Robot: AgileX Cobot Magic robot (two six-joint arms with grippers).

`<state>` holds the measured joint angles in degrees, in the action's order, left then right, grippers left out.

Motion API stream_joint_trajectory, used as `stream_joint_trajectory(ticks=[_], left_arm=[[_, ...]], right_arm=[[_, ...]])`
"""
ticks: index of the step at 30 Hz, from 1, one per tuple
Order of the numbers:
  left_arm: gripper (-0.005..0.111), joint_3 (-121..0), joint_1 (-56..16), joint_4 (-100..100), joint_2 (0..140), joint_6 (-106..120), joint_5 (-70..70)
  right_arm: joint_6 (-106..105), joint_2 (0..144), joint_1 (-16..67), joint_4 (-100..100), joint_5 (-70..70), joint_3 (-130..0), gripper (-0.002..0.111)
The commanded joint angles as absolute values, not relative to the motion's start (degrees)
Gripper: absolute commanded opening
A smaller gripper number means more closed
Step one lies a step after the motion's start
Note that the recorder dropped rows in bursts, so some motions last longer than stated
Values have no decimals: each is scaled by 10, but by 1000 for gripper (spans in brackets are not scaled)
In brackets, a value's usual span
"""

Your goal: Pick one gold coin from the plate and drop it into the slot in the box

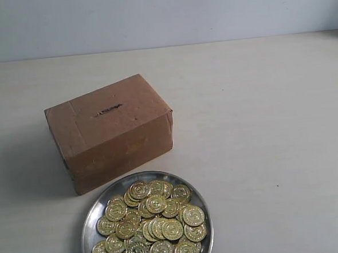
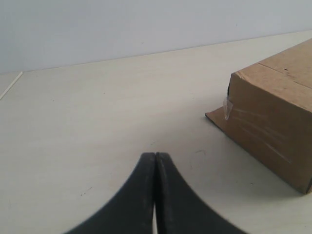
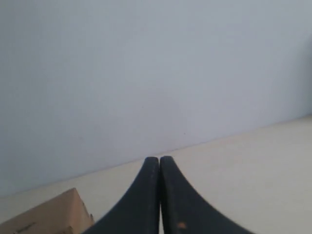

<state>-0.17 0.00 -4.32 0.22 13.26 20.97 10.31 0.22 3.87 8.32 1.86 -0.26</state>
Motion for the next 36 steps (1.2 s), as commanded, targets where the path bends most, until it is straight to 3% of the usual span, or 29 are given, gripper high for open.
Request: stream_joint_trajectory(ticks=[1, 10, 18, 27, 36], left_arm=[[0, 0, 1, -50, 0, 131, 204], [0, 0, 1, -50, 0, 131, 204], [0, 0, 1, -50, 0, 131, 204], [0, 0, 1, -50, 0, 131, 204], [0, 0, 1, -50, 0, 131, 204]], right_arm=[[111, 0, 35, 93, -22, 0, 0], [261, 0, 37, 144, -133, -2, 0], [242, 22, 37, 39, 41, -174, 0], [-27, 168, 37, 56, 226, -362, 0], [-344, 339, 45, 323, 369, -460, 0]])
